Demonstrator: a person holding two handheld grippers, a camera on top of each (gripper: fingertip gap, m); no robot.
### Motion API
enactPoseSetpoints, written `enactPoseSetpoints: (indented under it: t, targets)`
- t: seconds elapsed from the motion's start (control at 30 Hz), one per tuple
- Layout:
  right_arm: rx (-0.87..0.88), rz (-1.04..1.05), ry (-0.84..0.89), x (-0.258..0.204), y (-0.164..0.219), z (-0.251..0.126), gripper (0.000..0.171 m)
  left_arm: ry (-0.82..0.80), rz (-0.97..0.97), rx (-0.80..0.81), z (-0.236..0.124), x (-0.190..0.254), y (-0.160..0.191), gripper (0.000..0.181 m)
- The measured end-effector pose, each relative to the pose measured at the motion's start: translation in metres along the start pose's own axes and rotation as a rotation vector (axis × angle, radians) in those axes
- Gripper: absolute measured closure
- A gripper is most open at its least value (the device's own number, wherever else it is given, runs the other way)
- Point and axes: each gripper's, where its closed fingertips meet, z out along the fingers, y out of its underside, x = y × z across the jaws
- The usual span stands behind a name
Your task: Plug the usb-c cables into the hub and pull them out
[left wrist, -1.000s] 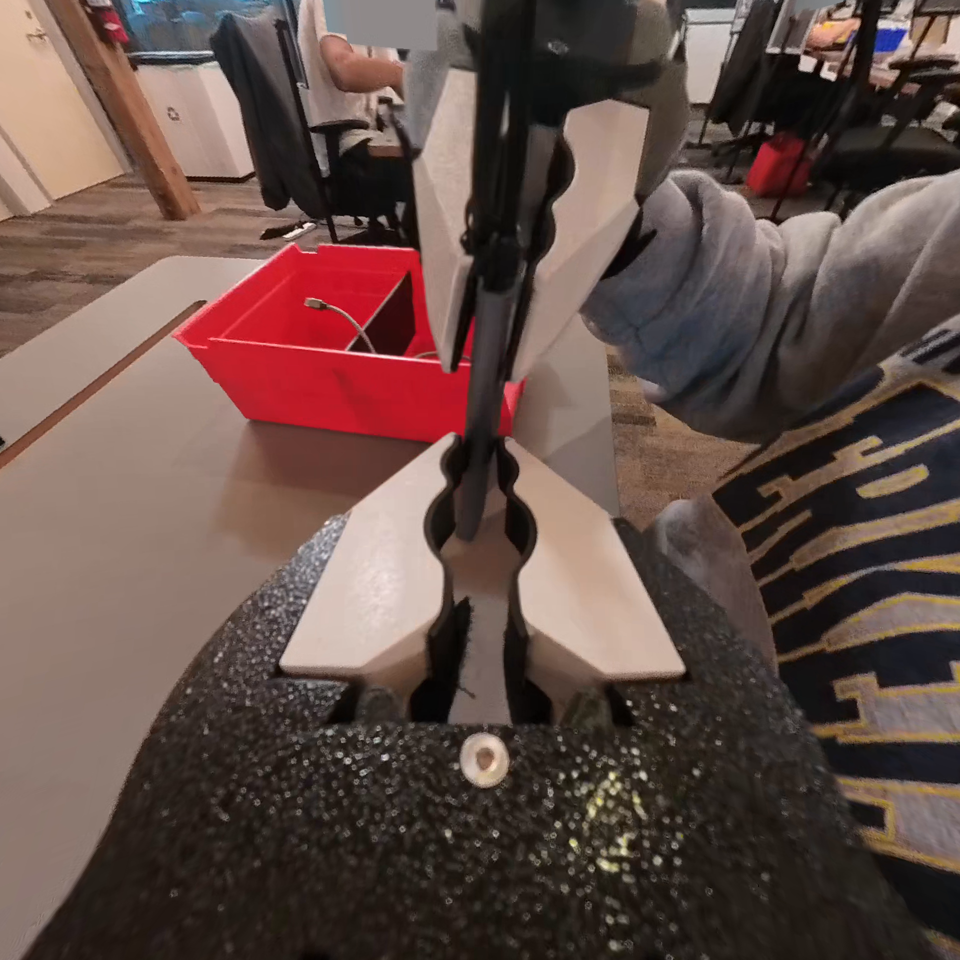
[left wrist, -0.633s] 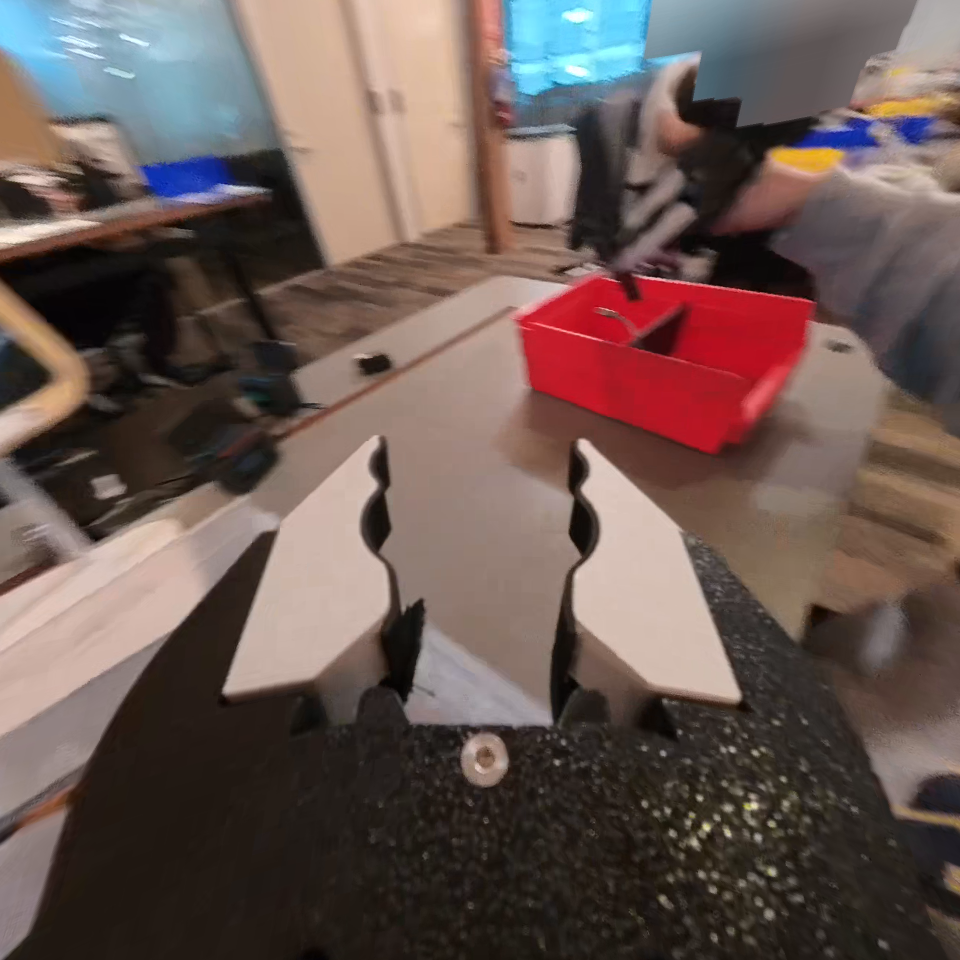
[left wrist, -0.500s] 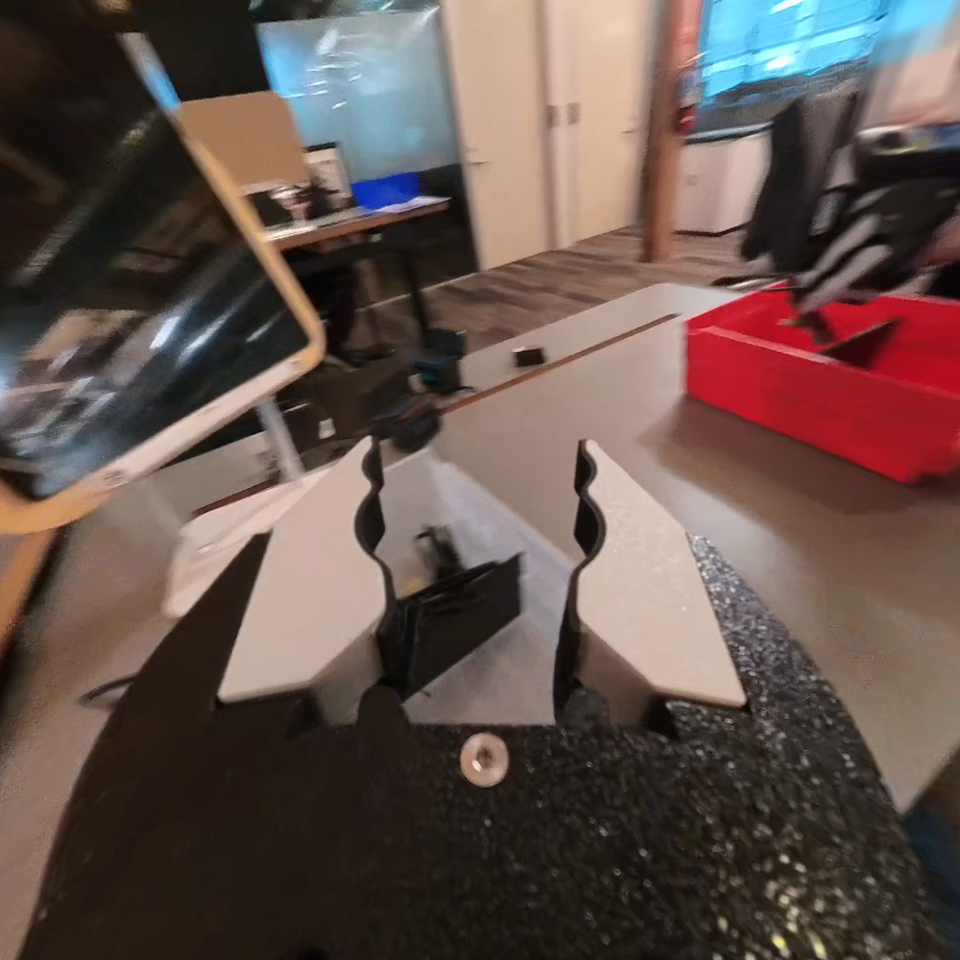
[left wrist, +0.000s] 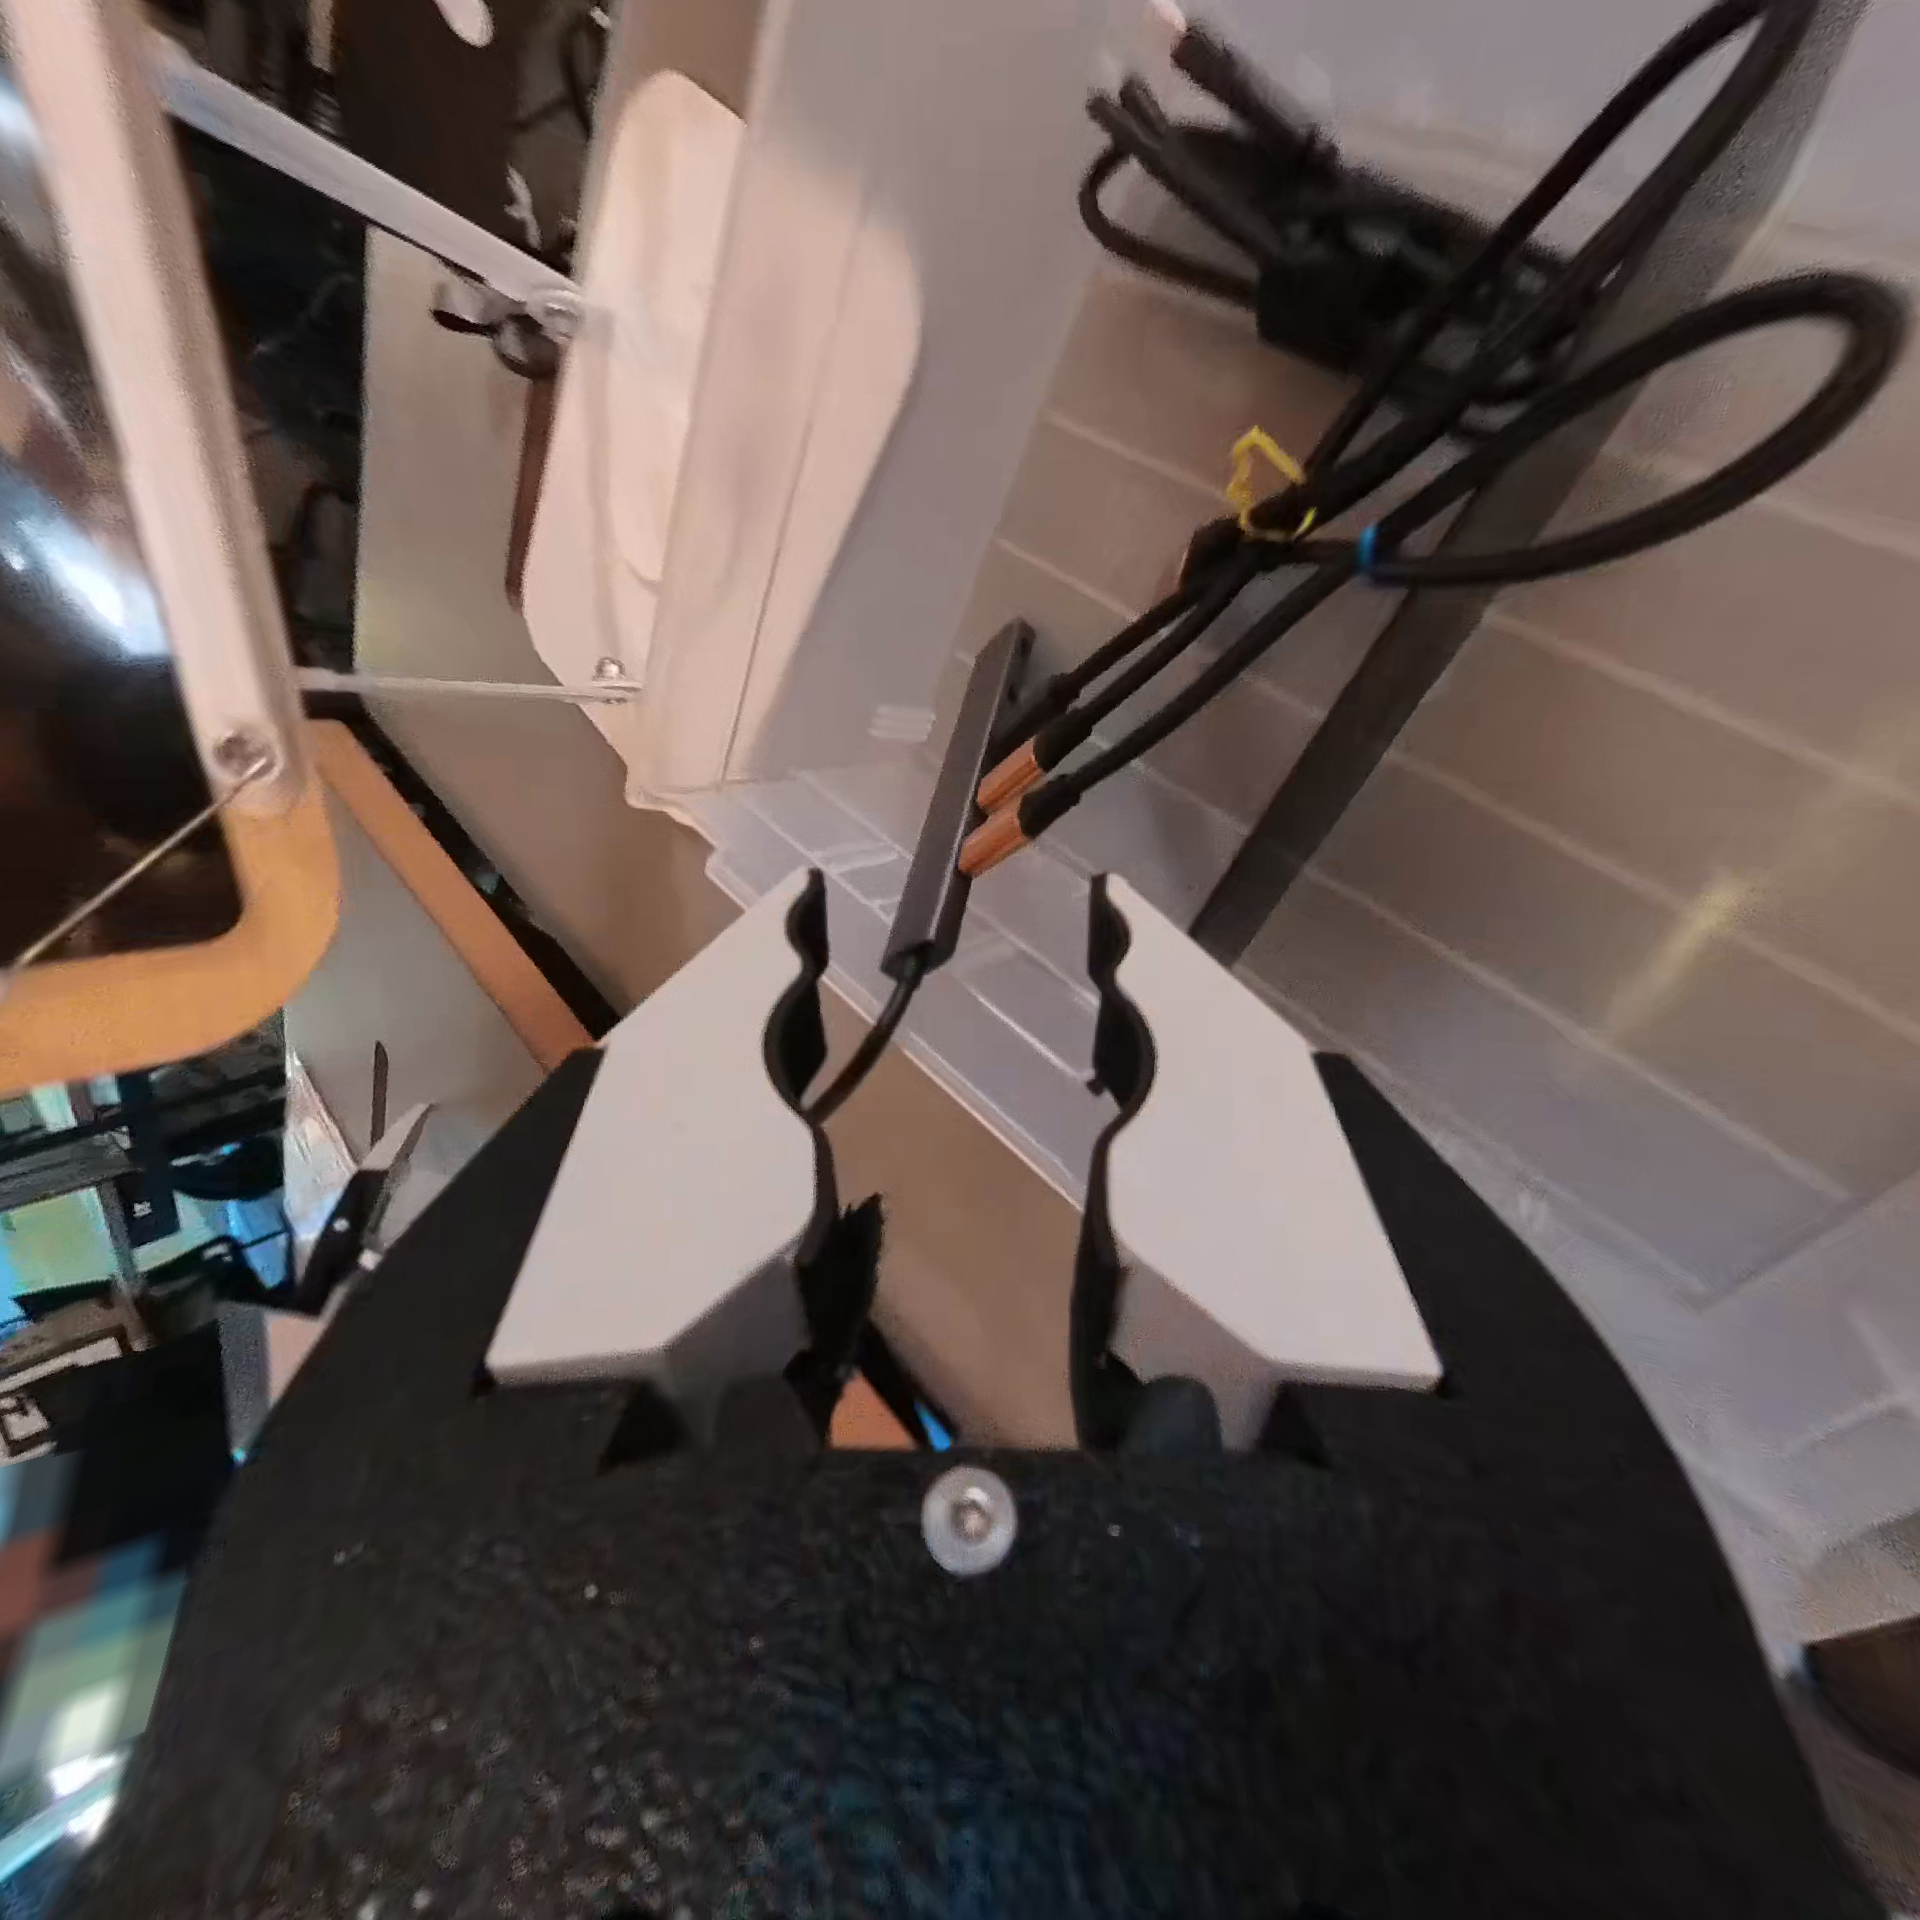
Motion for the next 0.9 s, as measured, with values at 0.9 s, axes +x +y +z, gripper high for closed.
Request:
enactPoseSetpoints:
  t: [0.9]
  targets:
    - [0.533,-0.24,-0.317,-0.18,-0.146,-0.07,0.123,-1.063,0.442,0.007,-0.176,-0.124,-0.095,0.172]
